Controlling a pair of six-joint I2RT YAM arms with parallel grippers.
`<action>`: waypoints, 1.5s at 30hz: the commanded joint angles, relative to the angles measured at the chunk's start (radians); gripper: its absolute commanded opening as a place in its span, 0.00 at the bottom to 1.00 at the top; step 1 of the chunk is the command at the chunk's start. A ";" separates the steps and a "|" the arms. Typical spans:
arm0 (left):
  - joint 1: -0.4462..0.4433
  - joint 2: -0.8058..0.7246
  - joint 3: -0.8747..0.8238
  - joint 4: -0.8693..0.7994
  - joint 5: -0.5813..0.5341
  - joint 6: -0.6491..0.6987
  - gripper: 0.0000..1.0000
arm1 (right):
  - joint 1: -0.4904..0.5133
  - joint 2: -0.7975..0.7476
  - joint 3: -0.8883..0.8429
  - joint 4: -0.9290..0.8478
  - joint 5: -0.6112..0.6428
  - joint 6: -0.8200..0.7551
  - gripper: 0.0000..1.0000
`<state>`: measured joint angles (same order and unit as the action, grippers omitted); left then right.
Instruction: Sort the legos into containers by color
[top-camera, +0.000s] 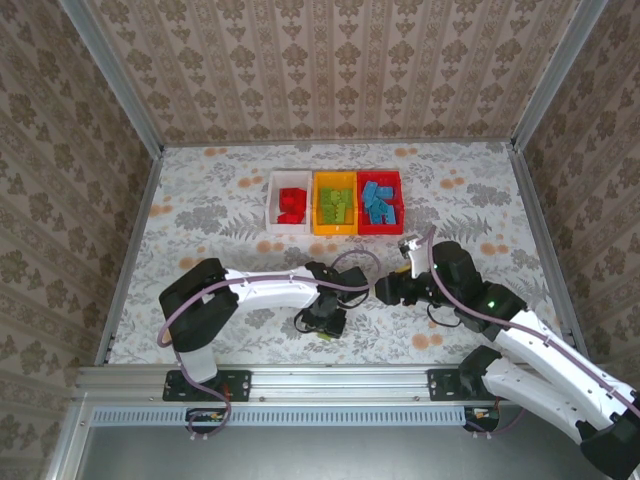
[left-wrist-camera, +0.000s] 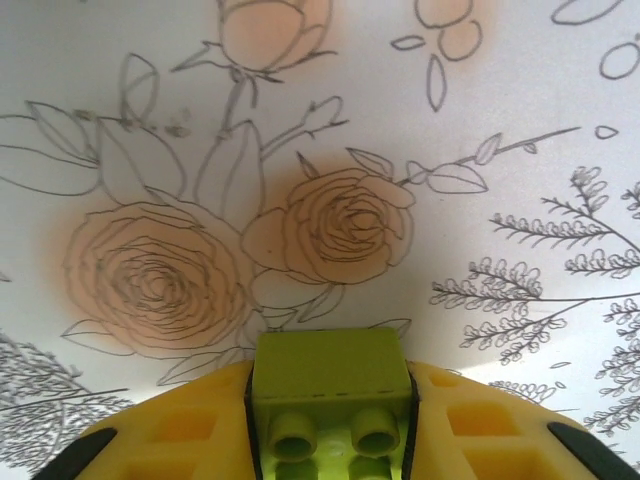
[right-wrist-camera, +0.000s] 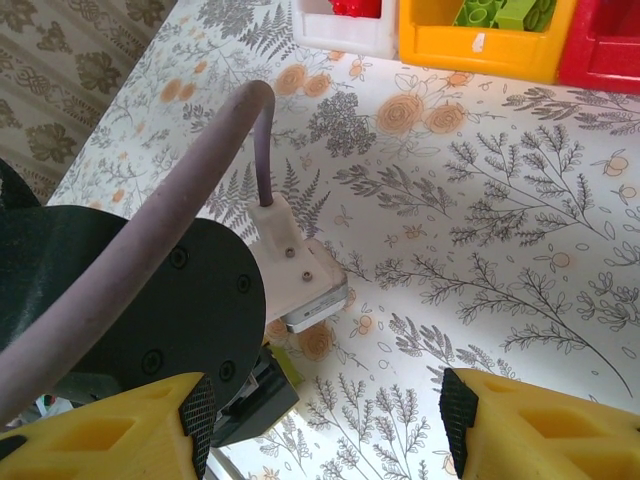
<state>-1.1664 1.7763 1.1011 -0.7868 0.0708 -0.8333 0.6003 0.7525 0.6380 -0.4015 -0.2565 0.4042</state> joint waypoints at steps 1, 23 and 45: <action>0.037 -0.048 0.062 -0.077 -0.058 0.044 0.32 | -0.021 -0.043 0.020 -0.001 -0.002 0.021 0.64; 0.543 0.399 0.966 -0.099 0.070 0.407 0.31 | -0.227 0.487 0.332 0.369 0.072 0.282 0.63; 0.616 0.714 1.283 0.003 0.159 0.331 0.53 | -0.240 0.699 0.470 0.351 -0.006 0.281 0.64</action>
<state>-0.5602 2.5053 2.3562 -0.7734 0.2214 -0.4942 0.3637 1.4361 1.0676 -0.0448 -0.2295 0.7059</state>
